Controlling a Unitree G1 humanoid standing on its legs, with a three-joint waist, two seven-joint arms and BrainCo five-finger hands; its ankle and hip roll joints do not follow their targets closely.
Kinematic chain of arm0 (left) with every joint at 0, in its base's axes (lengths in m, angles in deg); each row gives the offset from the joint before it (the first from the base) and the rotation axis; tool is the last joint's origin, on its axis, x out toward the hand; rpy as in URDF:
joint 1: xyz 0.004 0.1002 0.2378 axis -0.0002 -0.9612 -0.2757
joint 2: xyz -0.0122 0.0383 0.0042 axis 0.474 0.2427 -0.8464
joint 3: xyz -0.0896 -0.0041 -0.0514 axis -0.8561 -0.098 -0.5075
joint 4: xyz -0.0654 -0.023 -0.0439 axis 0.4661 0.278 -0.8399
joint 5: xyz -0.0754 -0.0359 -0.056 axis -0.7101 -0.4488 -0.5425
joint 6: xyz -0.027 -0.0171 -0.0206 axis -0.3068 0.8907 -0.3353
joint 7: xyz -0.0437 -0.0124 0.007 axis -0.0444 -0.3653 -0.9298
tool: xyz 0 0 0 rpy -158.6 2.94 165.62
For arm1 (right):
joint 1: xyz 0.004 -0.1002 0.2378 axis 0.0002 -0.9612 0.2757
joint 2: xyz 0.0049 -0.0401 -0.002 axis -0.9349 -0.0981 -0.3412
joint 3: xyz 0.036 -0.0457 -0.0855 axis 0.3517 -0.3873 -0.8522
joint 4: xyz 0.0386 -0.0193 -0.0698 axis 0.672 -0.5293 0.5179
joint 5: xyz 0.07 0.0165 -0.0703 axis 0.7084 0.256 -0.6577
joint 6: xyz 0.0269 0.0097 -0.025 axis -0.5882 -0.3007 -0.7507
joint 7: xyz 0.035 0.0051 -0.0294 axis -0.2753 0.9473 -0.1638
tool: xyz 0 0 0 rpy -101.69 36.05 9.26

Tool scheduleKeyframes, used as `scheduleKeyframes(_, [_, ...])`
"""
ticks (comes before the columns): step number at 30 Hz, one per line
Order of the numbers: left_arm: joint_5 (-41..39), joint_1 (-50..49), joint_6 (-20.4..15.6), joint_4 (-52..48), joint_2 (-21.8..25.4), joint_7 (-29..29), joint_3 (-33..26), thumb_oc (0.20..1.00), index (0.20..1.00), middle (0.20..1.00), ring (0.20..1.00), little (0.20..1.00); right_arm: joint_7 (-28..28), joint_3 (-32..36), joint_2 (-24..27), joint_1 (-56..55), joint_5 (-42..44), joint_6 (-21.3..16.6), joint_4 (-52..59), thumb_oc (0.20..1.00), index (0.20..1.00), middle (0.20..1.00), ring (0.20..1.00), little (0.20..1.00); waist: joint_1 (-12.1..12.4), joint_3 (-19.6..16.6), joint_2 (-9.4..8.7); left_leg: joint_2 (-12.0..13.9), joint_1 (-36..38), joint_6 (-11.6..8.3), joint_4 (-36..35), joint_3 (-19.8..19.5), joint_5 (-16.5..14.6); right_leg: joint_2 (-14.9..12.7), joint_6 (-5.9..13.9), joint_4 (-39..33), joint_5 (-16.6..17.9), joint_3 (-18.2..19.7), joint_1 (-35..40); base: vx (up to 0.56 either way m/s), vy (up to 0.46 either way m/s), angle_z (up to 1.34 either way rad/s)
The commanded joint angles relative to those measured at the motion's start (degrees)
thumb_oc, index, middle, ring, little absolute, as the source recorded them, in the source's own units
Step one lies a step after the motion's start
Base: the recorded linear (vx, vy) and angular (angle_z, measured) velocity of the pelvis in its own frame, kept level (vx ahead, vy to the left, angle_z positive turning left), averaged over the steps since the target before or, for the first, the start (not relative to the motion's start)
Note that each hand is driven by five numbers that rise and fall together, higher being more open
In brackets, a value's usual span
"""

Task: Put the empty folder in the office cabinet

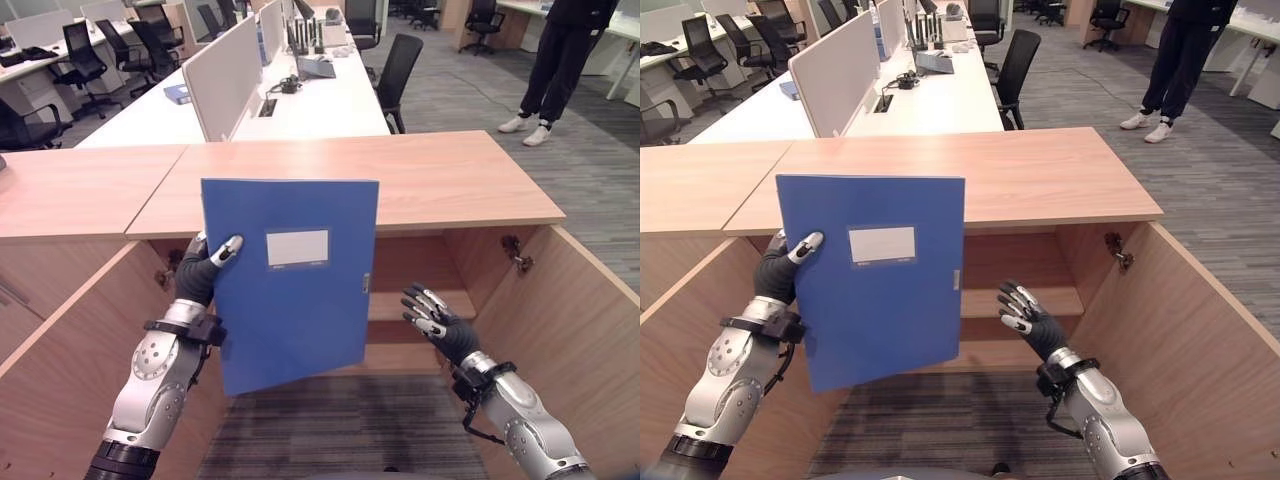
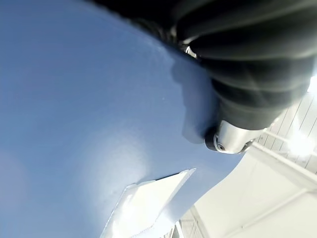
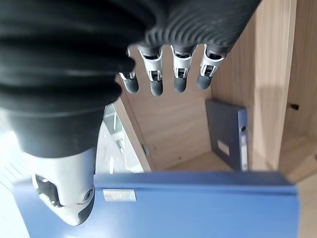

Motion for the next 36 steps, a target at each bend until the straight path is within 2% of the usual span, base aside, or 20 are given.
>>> scheduleKeyframes(1, [0.20, 7.73, -2.76, -1.02, 0.83, -1.60, 0.73, 0.200, 0.200, 0.200, 0.200, 0.200, 1.15, -1.62, -1.23, 5.93, 4.06, -1.98, 5.07, 1.000, 1.000, 1.000, 1.000, 1.000, -0.06, 0.28, -3.08, -0.12, 0.84, -0.42, 0.76, 0.96, -3.90, -5.36, 5.86, 2.28, -8.00, 1.64, 3.31, 0.00, 0.000, 0.00])
scheduleKeyframes(14, [-1.51, 9.75, 0.10, -1.99, -1.79, -5.82, 9.26, 0.200, 0.200, 0.200, 0.200, 0.200, 0.32, -8.23, -5.83, 12.31, 2.82, -1.41, 1.80, 1.000, 1.000, 1.000, 1.000, 1.000, 0.00, 0.54, -2.96, 0.17, 0.84, -0.27, 0.76, 0.72, -3.89, -5.11, 5.47, 2.36, -8.09, 1.57, 3.17, 0.00, 0.000, 0.00])
scheduleKeyframes(24, [-4.35, 11.83, 1.84, -3.11, -2.76, -7.85, 13.00, 0.200, 0.200, 0.200, 0.200, 0.200, 1.01, -11.63, -7.47, 14.15, 2.59, -0.11, -1.12, 1.000, 1.000, 1.000, 1.000, 1.000, 0.17, 0.69, -3.00, 0.19, 0.74, -0.27, 0.76, 0.40, -3.84, -4.96, 5.41, 2.35, -8.16, 1.31, 3.29, 0.00, 0.000, 0.00])
scheduleKeyframes(25, [-5.06, 12.25, 1.99, -3.64, -2.59, -8.31, 13.13, 0.200, 0.200, 0.200, 0.200, 0.200, 1.88, -12.43, -7.35, 14.57, 3.28, 0.36, -1.37, 0.442, 0.442, 0.442, 0.442, 0.442, 0.28, 0.67, -3.02, 0.17, 0.70, -0.31, 0.76, 0.34, -3.83, -4.94, 5.42, 2.34, -8.17, 1.31, 3.35, 0.00, 0.000, 0.00])
scheduleKeyframes(26, [-5.42, 12.56, 2.07, -3.69, -2.50, -8.59, 13.36, 0.200, 0.200, 0.200, 0.200, 0.200, 2.47, -12.80, -7.19, 14.81, 3.67, 0.54, -1.31, 0.200, 0.200, 0.200, 0.200, 0.200, 0.32, 0.69, -3.05, 0.18, 0.68, -0.33, 0.76, 0.33, -3.82, -4.93, 5.44, 2.36, -8.17, 1.30, 3.34, 0.00, 0.000, 0.00])
scheduleKeyframes(31, [-6.56, 13.76, 2.10, -3.62, -1.83, -11.50, 13.80, 0.200, 0.200, 0.200, 0.200, 0.200, 8.79, -14.89, -4.68, 16.22, 8.25, 1.85, 1.61, 0.200, 0.200, 0.200, 0.200, 0.200, 0.62, 0.62, -3.21, 0.21, 0.47, -0.43, 0.76, 0.06, -3.59, -4.77, 5.53, 2.56, -8.22, 1.10, 3.15, 0.00, 0.000, 0.00])
scheduleKeyframes(36, [-6.57, 13.12, 2.15, -3.57, -2.08, -12.04, 13.01, 0.200, 0.200, 0.200, 0.200, 0.200, 9.51, -14.57, -5.03, 15.73, 8.45, 1.92, 1.59, 0.200, 0.200, 0.200, 0.200, 0.200, 0.65, 0.61, -3.21, 0.19, 0.50, -0.42, 0.76, 0.01, -3.59, -4.74, 5.51, 2.61, -8.18, 0.99, 3.09, 0.00, 0.000, 0.00])
